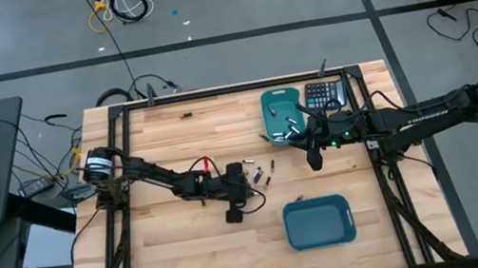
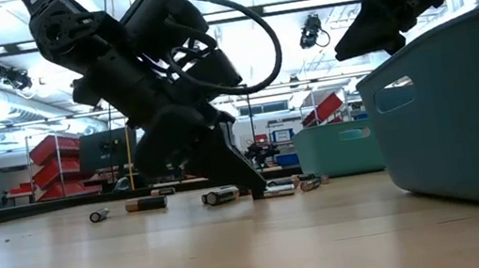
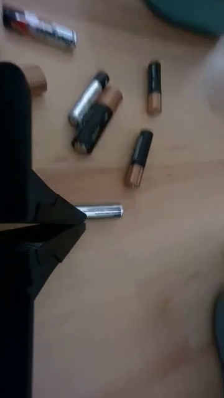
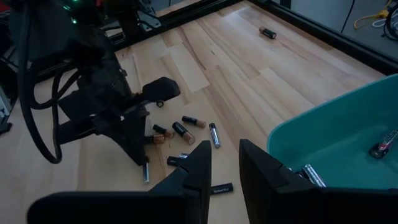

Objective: Sort batteries
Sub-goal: Put the silver battery into the green bin

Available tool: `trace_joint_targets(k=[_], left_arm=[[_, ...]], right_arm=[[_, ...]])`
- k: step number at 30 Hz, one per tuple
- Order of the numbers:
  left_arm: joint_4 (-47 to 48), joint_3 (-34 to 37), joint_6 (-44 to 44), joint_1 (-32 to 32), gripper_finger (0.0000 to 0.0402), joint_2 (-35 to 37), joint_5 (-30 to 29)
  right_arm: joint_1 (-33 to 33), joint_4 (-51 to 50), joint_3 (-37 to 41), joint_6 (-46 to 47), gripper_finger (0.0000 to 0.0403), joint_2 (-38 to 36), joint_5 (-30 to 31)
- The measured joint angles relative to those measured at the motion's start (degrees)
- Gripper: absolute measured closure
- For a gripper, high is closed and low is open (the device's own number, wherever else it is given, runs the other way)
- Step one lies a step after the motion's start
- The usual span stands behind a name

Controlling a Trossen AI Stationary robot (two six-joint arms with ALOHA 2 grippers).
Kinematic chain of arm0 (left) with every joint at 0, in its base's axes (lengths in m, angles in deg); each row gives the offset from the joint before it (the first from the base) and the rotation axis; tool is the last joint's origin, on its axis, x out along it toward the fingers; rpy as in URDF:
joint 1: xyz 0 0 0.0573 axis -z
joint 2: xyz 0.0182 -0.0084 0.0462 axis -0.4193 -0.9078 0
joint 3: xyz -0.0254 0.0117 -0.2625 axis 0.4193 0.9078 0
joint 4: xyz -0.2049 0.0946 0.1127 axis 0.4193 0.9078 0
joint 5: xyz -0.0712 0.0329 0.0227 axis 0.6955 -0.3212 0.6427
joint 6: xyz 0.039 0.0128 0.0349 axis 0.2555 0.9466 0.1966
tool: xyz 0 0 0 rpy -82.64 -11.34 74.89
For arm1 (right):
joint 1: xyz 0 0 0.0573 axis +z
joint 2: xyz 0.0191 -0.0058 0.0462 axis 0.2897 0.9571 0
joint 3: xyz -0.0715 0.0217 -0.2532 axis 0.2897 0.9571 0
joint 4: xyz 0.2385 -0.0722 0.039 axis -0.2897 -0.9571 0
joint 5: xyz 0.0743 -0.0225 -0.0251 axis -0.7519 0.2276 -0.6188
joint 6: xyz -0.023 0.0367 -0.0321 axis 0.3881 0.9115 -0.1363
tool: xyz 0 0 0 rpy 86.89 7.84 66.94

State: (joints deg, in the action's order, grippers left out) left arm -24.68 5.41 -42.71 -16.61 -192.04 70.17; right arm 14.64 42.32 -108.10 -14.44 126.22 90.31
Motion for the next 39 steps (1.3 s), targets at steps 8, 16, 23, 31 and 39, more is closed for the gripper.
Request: trace_joint_targets(k=[8,16,23,31,39], left_arm=[[4.6,0.2,-0.1,1.0,0.0401,3.7,-4.2],[4.2,0.1,0.4,1.0,0.0401,6.6,-6.2],[4.3,0.1,1.4,1.0,0.0401,6.6,-6.4],[4.1,0.1,1.6,1.1,0.0401,6.6,-8.4],[6.5,0.0,4.5,2.0,0.0401,7.5,-18.5]], right_arm=[[0.0,0.3,0.0,0.1,0.0334,0.0,1.2],[2.6,3.7,0.0,-2.8,0.0334,3.1,1.9],[3.9,2.7,-3.1,-3.1,0.0334,6.6,2.0],[4.5,-3.7,-9.5,-3.1,0.0334,13.1,1.7],[4.5,-8.3,-15.6,1.5,0.0334,20.8,0.5]])
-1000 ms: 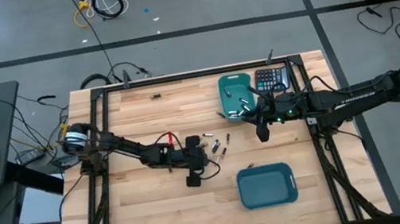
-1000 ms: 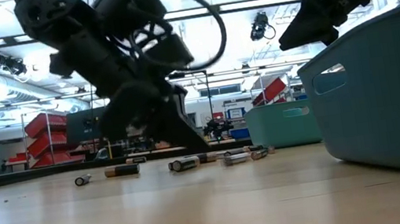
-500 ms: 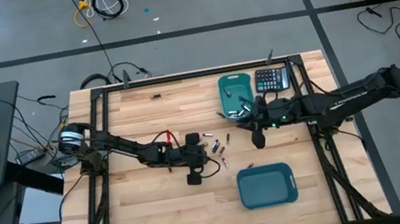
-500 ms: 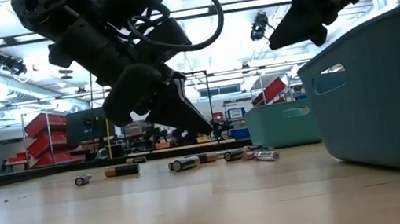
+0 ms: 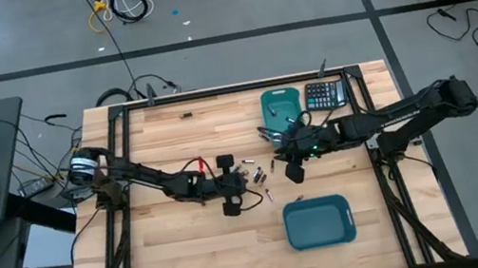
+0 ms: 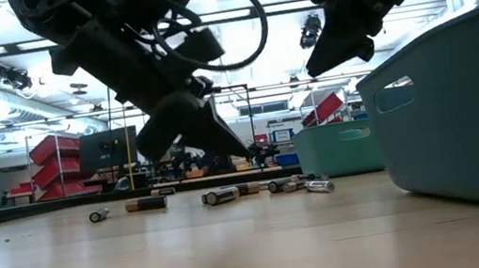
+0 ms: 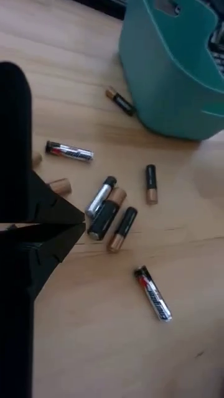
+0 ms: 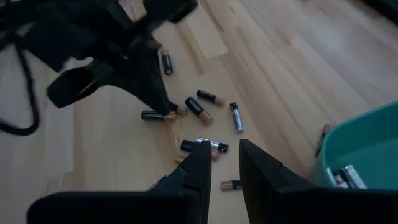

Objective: Sort batteries
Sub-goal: Put the silver battery into the green bin

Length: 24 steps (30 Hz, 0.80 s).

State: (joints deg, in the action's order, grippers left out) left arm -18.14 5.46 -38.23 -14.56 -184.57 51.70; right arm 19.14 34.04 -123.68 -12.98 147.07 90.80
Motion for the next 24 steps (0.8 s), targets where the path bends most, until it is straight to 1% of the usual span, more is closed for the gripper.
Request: trace_joint_targets(k=[3,5,9,12,17,20,22,24], left_arm=[[3.7,0.0,0.2,0.1,0.0401,1.7,-0.5],[5.9,0.0,0.2,0.4,0.0401,3.3,-0.5],[7.0,0.0,2.8,1.9,0.0401,7.3,0.4],[8.4,0.0,4.8,2.9,0.0401,10.1,0.6],[15.7,0.0,3.9,5.2,0.0401,15.3,0.4],[19.0,0.0,1.9,7.0,0.0401,17.3,-2.4],[22.9,0.0,0.0,8.4,0.0401,18.6,-5.5],[24.7,0.0,-2.9,10.0,0.0401,19.6,-8.8]], right_arm=[[0.0,-4.5,-3.6,3.3,0.0334,3.1,0.0],[0.0,-9.2,-6.6,6.3,0.0334,5.4,0.0],[0.6,-18.5,-12.5,11.5,0.0334,10.1,-0.3],[2.0,-23.3,-16.7,14.3,0.0334,13.7,-0.5],[5.2,-29.1,-22.0,19.3,0.0334,18.0,-0.5],[7.2,-29.2,-23.7,21.9,0.0334,20.1,-0.6],[8.2,-29.3,-24.6,23.6,0.0334,21.5,-0.6],[9.0,-29.2,-25.3,24.6,0.0334,23.1,-0.6]])
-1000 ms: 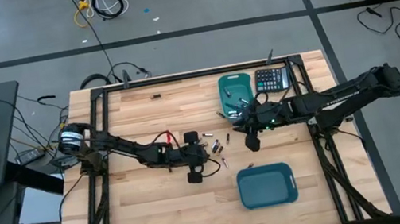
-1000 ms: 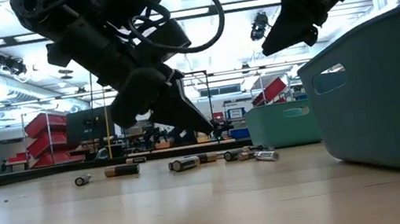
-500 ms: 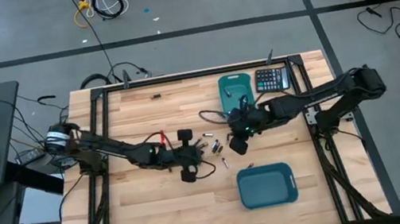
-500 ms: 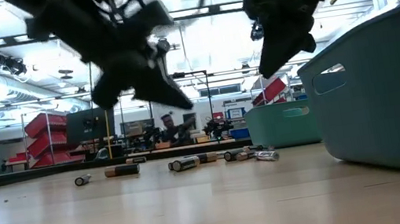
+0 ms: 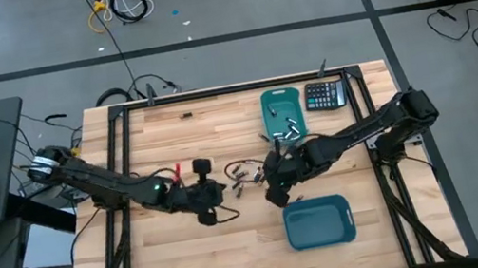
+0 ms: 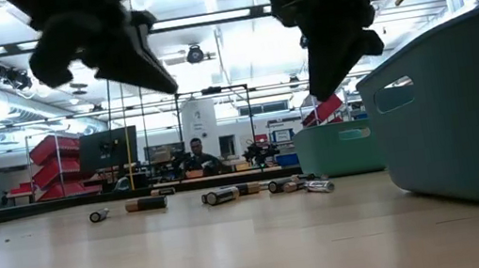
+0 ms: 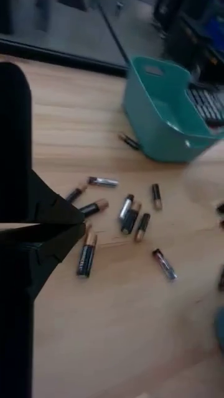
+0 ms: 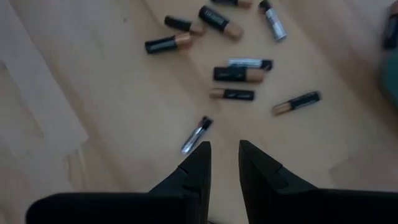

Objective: Sort batteries
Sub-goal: Put the silver battery into the green bin

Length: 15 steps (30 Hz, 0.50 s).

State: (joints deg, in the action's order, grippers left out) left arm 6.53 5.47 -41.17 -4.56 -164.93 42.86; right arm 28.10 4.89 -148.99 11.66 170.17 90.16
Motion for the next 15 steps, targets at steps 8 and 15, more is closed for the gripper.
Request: trace_joint_targets(k=[8,15], left_arm=[[4.0,0.0,-10.0,10.4,0.0401,2.3,-14.7],[16.8,0.0,-28.3,18.4,0.0401,2.8,-26.3]], right_arm=[[1.0,0.8,-3.8,1.7,0.0334,7.0,-1.4],[1.1,0.5,-6.0,4.3,0.0334,11.2,-2.0]])
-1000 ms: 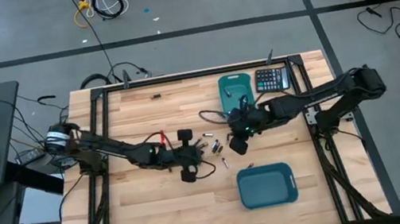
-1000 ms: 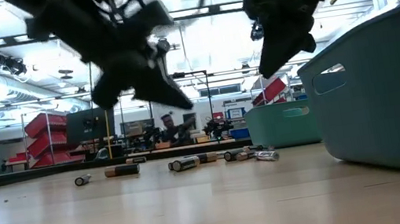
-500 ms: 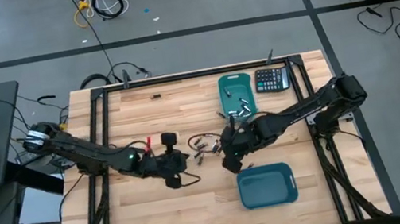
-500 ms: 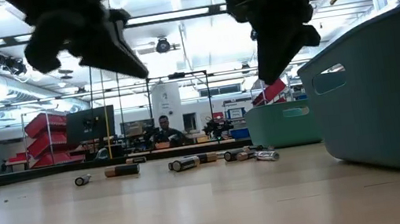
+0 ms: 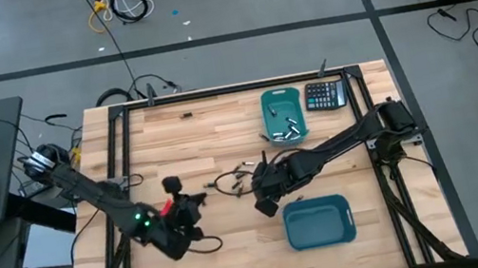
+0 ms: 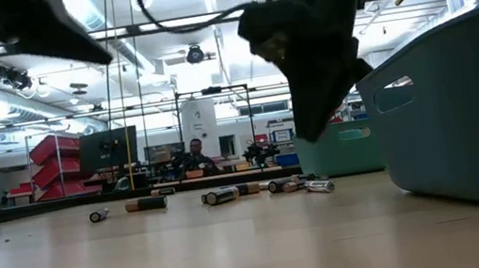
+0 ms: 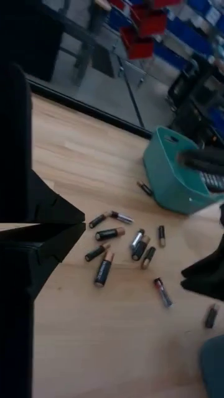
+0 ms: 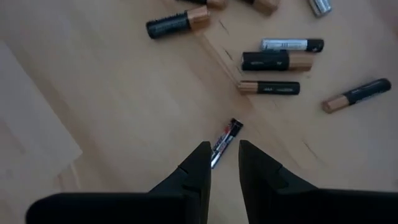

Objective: Sort batteries
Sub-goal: Put the silver battery into the green bin

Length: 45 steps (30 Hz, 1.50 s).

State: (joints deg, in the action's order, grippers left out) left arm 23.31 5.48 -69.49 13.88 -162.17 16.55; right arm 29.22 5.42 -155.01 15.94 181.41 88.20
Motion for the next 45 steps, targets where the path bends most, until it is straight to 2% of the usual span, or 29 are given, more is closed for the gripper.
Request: trace_joint_targets(k=[7,23,38,45], left_arm=[[3.0,0.0,-8.8,4.2,0.0401,0.0,-4.3],[3.0,0.0,-11.0,4.9,0.0402,0.0,-5.2],[3.0,0.0,-12.1,4.9,0.0402,0.0,-5.1],[2.9,0.0,-12.5,4.9,0.0402,0.0,-5.0]], right_arm=[[-0.1,0.2,-0.6,0.0,0.0334,1.3,-0.3],[0.0,1.4,-0.5,0.6,0.0262,5.6,2.7],[-0.2,2.4,-0.5,0.9,0.026,7.4,1.6],[-1.5,2.5,-0.2,0.0,0.0276,7.4,0.1]])
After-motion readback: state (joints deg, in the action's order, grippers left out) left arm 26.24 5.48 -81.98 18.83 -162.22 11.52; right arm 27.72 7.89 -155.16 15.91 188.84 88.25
